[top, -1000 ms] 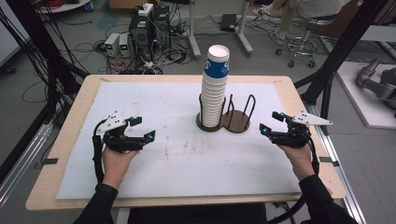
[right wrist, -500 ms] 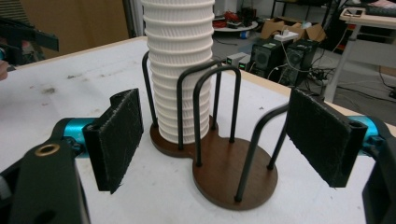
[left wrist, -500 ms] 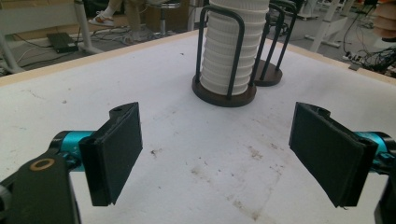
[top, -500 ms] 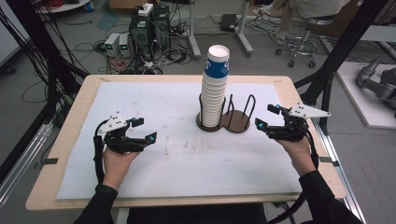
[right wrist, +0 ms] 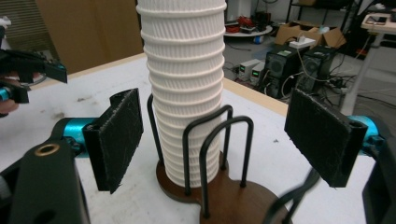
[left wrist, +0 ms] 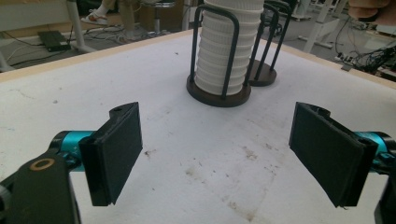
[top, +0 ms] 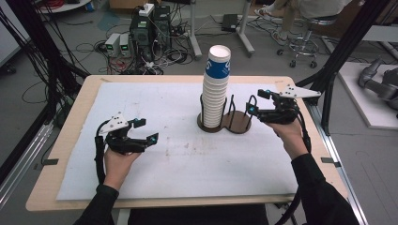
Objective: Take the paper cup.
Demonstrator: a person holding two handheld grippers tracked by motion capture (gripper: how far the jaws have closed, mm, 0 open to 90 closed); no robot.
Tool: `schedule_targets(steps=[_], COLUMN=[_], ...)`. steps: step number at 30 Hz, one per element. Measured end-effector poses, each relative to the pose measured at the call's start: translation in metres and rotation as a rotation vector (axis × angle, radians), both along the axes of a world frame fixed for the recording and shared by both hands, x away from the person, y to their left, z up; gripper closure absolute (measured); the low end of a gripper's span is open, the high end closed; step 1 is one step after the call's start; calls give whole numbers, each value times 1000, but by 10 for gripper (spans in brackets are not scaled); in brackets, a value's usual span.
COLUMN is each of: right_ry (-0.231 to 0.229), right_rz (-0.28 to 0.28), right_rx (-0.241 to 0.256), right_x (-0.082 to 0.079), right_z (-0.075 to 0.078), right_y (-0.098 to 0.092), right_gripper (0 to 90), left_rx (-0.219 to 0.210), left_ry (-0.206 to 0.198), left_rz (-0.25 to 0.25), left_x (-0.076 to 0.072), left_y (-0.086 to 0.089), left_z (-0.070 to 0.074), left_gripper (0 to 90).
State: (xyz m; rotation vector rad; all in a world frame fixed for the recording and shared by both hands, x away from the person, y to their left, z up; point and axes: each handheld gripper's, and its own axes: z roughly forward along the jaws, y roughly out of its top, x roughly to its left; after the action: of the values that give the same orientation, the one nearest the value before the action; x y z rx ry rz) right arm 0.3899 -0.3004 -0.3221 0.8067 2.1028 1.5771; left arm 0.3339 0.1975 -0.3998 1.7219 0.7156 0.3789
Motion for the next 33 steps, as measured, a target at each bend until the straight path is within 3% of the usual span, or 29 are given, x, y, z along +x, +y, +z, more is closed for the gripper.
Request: schedule_targets(steps=[2, 17, 29, 31, 33], right_ry=[-3, 2, 28, 55, 42], right_rz=[-3, 45, 89, 99, 101], right_rx=[3, 6, -5, -19, -16], right_x=[7, 37, 57, 62, 63], right_z=[2, 5, 6, 7, 7], right_y=[9, 56, 75, 78, 79], right_gripper=[155, 142, 139, 137, 137], left_rx=[0, 15, 28, 32, 34], left_ry=[8, 18, 28, 29, 32], left_rz=[-8, -34, -48, -48, -46], left_x=[0, -1, -3, -3, -4], left_y=[0, -3, -4, -4, -3], left_z=[0, -1, -3, -3, -3], left_gripper=[172, 173, 172, 173, 173])
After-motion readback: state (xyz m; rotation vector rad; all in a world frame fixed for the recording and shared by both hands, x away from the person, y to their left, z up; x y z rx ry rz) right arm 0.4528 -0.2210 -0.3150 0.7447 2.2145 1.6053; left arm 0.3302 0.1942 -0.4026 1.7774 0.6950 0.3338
